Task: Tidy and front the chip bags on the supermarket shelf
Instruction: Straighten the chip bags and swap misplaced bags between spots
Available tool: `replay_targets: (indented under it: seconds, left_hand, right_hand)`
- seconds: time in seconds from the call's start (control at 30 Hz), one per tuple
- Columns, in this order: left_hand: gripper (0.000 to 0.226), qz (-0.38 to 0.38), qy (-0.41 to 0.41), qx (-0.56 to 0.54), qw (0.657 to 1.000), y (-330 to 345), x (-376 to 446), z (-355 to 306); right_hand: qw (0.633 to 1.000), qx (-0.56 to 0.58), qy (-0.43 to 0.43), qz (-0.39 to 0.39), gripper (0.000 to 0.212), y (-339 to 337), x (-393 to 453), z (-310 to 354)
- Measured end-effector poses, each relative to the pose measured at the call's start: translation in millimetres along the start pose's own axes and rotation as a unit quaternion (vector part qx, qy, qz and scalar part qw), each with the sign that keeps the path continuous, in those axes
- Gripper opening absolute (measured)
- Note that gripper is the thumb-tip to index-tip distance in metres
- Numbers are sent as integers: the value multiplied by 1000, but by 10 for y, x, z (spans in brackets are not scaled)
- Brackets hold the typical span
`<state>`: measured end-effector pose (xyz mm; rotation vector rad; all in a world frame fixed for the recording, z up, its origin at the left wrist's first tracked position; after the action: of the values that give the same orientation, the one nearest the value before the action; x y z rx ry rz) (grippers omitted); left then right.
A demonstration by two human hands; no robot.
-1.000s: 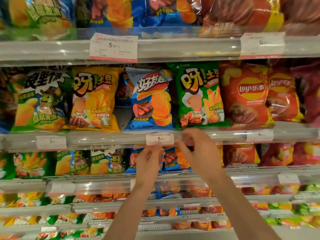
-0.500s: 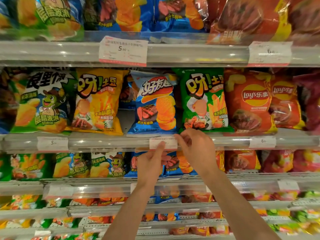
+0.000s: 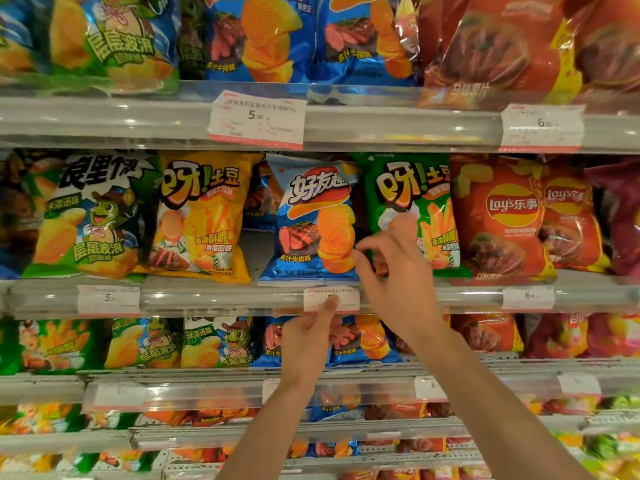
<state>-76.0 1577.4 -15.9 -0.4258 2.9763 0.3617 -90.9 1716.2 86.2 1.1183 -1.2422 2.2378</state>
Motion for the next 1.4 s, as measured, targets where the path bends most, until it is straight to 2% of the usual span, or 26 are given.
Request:
replay_targets:
  seconds: [0.1,0.23,0.3,0.37,0.5,0.57,0.67,1.1,1.3,1.4]
  left_hand:
    - [44,9,-1,8,1000,-18,21,1]
    - [50,17,-13,6,1000,-32,48,8]
    - [52,20,-14,9,1000,-41,53,6]
    - [53,28,-13,14,999,-47,56,3]
    - [51,38,-10,16,999,-61,74,7]
    - [50,47,-8,11,999,-73,87,23]
    - [50,53,-12,6,998,-83,109,48]
    - [51,55,-21,31,998,-80,115,34]
    - [53,61,-22,41,997,-67,81,-17]
    - [55,65,-12,39,997,-57,59,-17]
  right_hand:
    - [998,11,2,55,35,119,284,152]
    - [976,72,124,163,76,393,565,184]
    - [954,140,189,188,90,545,636,141]
    - [937,188,233,180,96,660,656,83]
    - [912,241,281,174,90,740,668,10]
    - [919,248,269,147,85,719,690,22]
    - [928,262,231,130,90,681,689,103]
    - [930,264,202,159,83,779,656,93]
    - [925,265,198,190,89,662,627,52]
    - [934,246,167,195,88,466,538,58]
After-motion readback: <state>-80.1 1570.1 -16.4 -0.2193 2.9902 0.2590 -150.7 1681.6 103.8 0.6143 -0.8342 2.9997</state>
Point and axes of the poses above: each hand's wrist, its own x-axis towards the middle knuckle, its own y-axis out of the palm, z = x × y, the point moved 4 cm from there along x, towards the middle knuckle, and after that the axes turned 9 degrees about -x, right-handed, at the moved point
